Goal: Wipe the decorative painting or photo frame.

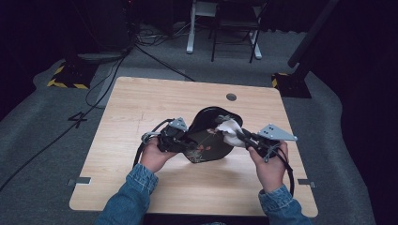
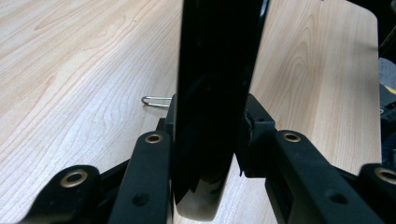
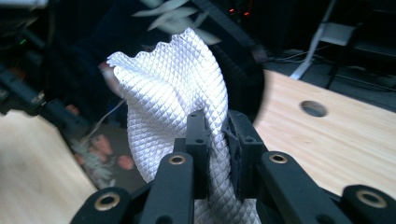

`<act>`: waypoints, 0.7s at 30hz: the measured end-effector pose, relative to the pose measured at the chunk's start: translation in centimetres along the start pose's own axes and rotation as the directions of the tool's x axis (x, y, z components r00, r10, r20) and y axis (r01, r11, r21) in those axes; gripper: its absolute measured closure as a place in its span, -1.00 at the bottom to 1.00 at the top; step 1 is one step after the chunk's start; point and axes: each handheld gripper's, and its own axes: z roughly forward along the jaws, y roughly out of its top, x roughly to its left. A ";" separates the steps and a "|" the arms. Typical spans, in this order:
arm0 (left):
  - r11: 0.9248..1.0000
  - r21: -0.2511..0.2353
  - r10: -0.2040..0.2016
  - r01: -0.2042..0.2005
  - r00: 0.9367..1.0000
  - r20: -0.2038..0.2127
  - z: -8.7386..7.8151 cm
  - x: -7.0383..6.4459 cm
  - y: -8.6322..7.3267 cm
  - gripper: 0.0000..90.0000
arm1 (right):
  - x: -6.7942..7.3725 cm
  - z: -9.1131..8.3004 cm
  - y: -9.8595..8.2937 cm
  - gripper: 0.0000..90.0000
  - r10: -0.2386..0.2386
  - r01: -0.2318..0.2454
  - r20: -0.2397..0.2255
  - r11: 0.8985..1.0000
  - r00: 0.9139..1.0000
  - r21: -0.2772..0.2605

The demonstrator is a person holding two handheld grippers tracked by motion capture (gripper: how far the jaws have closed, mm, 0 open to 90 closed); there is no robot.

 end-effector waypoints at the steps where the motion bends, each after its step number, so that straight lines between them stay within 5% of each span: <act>1: 1.000 0.000 -0.001 0.001 1.000 0.001 0.0 0.0 0.0 0.56 | 0.4 0.3 -0.1 0.78 -0.007 0.007 -0.013 1.000 1.000 0.005; 11: 1.000 0.000 -0.003 0.003 1.000 0.016 -0.1 0.0 -0.1 0.61 | 4.0 2.5 -0.7 0.78 -0.064 0.069 -0.111 0.997 0.992 0.046; 21: 1.000 0.008 0.008 -0.008 1.000 0.017 0.0 -0.1 -0.1 0.64 | 0.9 0.9 -0.9 0.78 0.000 0.001 -0.027 1.000 1.000 0.021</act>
